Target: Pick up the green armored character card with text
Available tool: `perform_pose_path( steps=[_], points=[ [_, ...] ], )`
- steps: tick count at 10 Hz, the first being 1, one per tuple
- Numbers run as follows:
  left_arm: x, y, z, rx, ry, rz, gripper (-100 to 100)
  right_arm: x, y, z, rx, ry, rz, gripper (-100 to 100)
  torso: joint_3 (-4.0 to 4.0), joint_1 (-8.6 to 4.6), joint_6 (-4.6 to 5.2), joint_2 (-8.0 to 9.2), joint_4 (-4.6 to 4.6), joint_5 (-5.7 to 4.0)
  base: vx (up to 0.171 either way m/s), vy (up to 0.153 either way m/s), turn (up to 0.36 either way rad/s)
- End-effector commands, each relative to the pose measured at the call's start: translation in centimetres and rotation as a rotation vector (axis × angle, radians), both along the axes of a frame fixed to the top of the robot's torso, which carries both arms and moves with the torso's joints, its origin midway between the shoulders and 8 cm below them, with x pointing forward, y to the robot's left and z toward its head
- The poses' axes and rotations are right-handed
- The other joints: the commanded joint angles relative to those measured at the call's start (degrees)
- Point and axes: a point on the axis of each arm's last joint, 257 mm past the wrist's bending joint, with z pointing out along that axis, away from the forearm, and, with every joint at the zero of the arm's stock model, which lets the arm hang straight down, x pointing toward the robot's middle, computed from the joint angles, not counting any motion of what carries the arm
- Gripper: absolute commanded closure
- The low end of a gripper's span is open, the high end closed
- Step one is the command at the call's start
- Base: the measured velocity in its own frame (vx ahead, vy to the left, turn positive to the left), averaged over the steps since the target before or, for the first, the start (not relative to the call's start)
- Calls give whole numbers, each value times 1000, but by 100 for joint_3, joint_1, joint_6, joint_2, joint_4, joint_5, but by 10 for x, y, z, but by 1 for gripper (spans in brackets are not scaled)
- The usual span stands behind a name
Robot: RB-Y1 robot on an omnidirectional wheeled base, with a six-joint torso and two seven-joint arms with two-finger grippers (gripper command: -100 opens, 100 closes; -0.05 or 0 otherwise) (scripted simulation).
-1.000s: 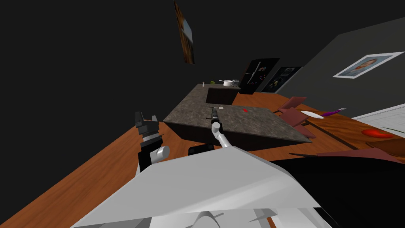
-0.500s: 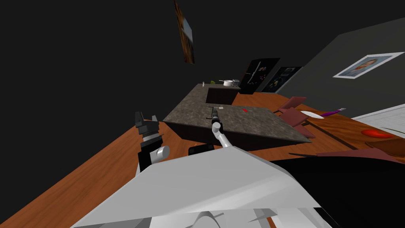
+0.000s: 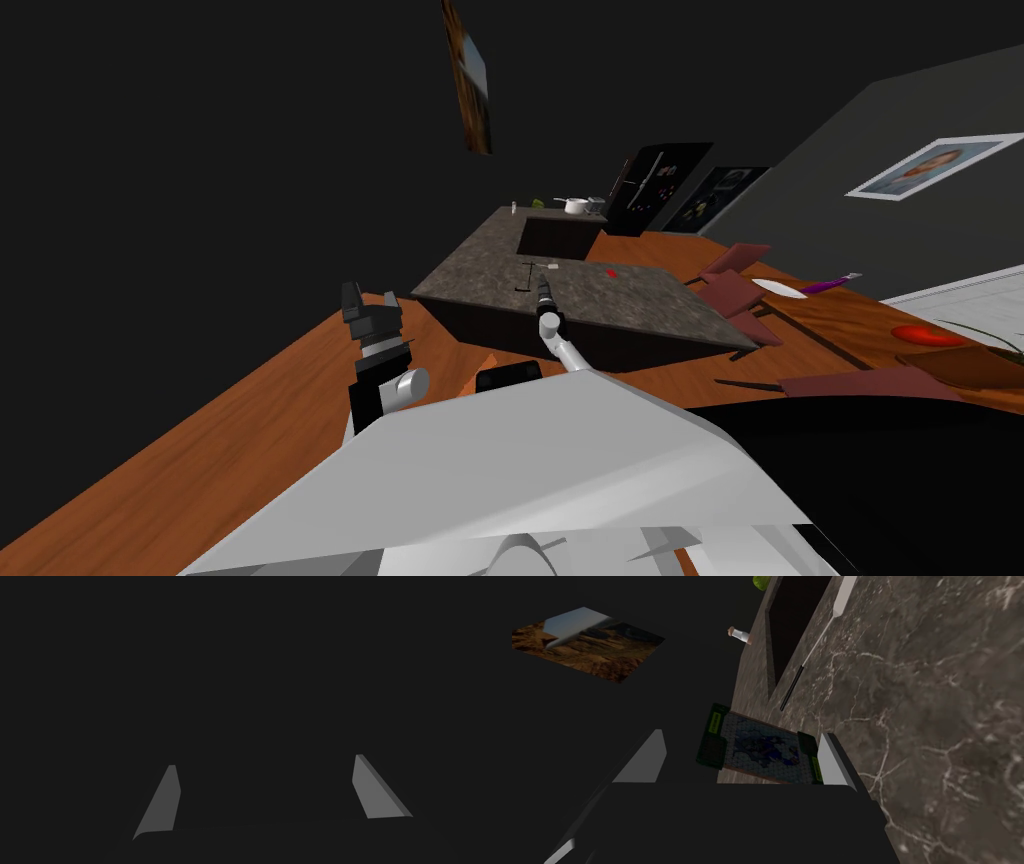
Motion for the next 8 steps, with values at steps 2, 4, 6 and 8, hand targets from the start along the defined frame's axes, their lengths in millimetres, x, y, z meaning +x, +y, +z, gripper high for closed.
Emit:
perform_pose_path(
  steps=[2,4,6,8],
  points=[
    [0,0,0,0,0,0,0,6,4,7,24,-18,6,-100,-9,7,-1,-17,-2,2,-58,-37,12],
    [0,0,0,0,1,0,0,6,-3,8,26,-19,-13,-100,-81,67,-2,-145,-29,14,221,96,-33],
    [0,0,0,0,1,0,0,6,-7,6,53,-19,-40,-100,-106,88,-2,-186,-39,19,228,116,-29],
    [0,0,0,0,0,0,0,6,1,4,85,-18,-44,-100,-87,74,-1,-150,-34,17,74,67,-53]
  ],
)
